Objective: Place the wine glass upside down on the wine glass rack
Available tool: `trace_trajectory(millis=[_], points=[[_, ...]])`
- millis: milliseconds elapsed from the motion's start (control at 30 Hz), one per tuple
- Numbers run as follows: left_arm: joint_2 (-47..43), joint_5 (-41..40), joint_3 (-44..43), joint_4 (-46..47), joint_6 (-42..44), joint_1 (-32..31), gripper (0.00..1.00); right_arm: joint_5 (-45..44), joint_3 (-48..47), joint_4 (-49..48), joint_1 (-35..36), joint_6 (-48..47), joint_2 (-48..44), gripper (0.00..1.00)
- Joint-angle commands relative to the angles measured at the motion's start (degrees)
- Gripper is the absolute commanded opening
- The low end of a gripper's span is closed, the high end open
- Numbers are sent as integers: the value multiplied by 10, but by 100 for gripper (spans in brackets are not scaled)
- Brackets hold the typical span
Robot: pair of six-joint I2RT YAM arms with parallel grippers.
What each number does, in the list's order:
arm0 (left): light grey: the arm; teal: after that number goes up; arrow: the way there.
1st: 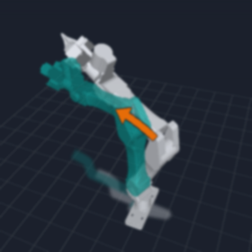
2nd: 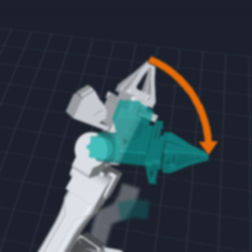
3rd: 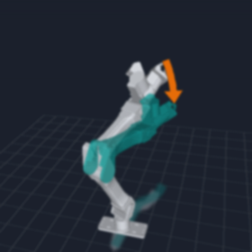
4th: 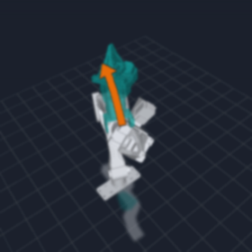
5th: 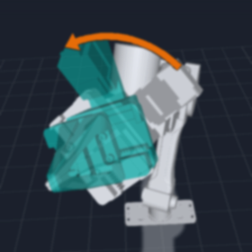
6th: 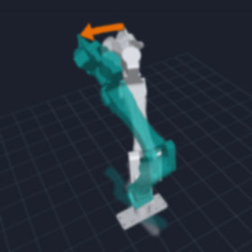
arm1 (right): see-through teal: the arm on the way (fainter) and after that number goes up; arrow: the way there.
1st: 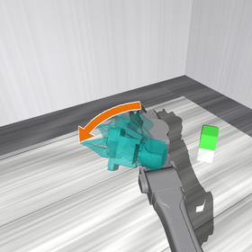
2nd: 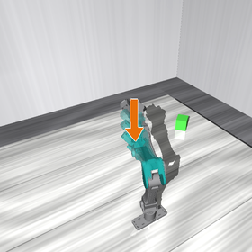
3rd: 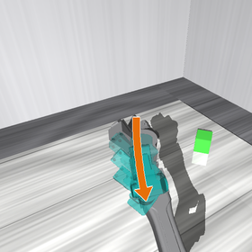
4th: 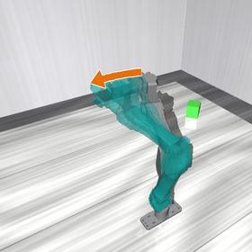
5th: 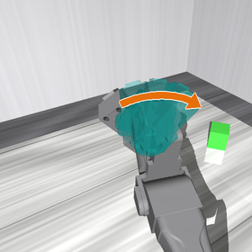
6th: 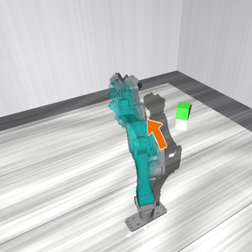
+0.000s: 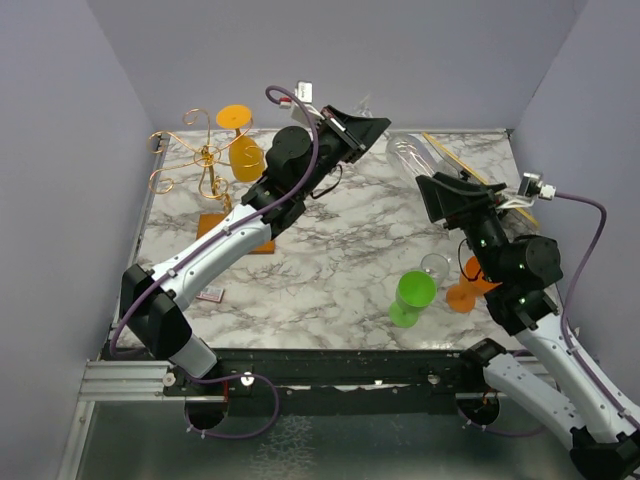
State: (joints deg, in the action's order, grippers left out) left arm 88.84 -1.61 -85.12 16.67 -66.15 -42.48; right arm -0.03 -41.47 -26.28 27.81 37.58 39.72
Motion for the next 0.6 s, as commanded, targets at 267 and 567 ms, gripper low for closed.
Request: trace_trajectory(millis=[267,567], points=[[-6,56,-47,21,465,5,0,-193,-78,225,1,2,-41,82],[-9,161,-24,43,610,4,0,-17,-238,307,1,48,98,83]])
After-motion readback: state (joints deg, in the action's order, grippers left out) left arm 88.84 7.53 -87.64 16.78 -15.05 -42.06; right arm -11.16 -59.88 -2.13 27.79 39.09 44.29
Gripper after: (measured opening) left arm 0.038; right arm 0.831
